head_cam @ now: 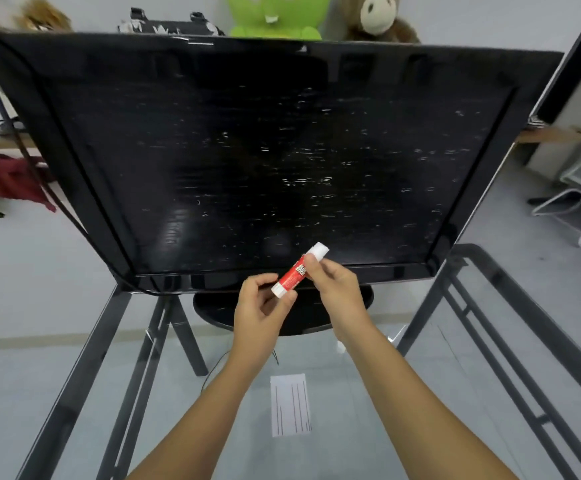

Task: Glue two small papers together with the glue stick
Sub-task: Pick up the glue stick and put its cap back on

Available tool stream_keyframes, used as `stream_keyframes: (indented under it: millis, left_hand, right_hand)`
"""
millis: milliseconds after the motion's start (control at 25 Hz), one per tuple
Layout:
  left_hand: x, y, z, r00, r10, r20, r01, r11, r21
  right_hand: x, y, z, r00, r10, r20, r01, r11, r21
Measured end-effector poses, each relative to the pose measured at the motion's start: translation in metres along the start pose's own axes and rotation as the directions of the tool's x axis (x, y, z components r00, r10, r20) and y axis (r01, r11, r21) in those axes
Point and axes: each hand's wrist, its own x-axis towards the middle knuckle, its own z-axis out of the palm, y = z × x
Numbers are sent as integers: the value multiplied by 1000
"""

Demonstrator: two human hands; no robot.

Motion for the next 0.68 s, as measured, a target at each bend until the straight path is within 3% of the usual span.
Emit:
stream_keyframes:
  millis: [200, 280, 320, 360, 440, 480, 520, 560, 640, 680]
  left_hand:
    - [-8, 4, 1, 1000, -20, -14, 19, 1000, -21]
    - [-2, 12, 4, 966, -256, 39, 258, 939, -228]
    - [2, 17, 3, 895, -431, 113, 443, 830, -340]
    - [6, 23, 1, 775, -585, 238, 628, 670, -396]
    - [13, 35, -5, 550, -697, 460, 831, 397, -390]
    - [15, 39, -7, 511, -700, 499, 855, 351, -382]
    - [16, 40, -9, 537, -686, 492, 841, 383, -383]
    - [16, 40, -9, 626, -650, 431, 779, 493, -388]
    - [12, 33, -4, 871, -445, 210, 491, 806, -330]
    - [10, 31, -2, 945, -300, 127, 323, 917, -236]
  right_hand:
    - [-4, -4, 0, 999, -46, -19, 46, 999, 21]
    - [-5, -8, 0, 998, -67, -1, 67, 997, 49]
    - [-6, -10, 0, 997, -78, 8, 77, 996, 52]
    - [-6, -11, 1, 996, -89, 14, 89, 995, 51]
    - [-7, -12, 1, 994, -106, 12, 105, 993, 55]
    - [-7, -12, 2, 994, -112, 3, 111, 991, 68]
    - [-7, -12, 2, 994, -112, -13, 113, 990, 87]
    - [-6, -13, 2, 993, -110, -39, 114, 988, 101]
    - [-5, -14, 2, 991, -105, -86, 115, 987, 116]
    - [-5, -15, 2, 990, -106, -90, 117, 985, 127]
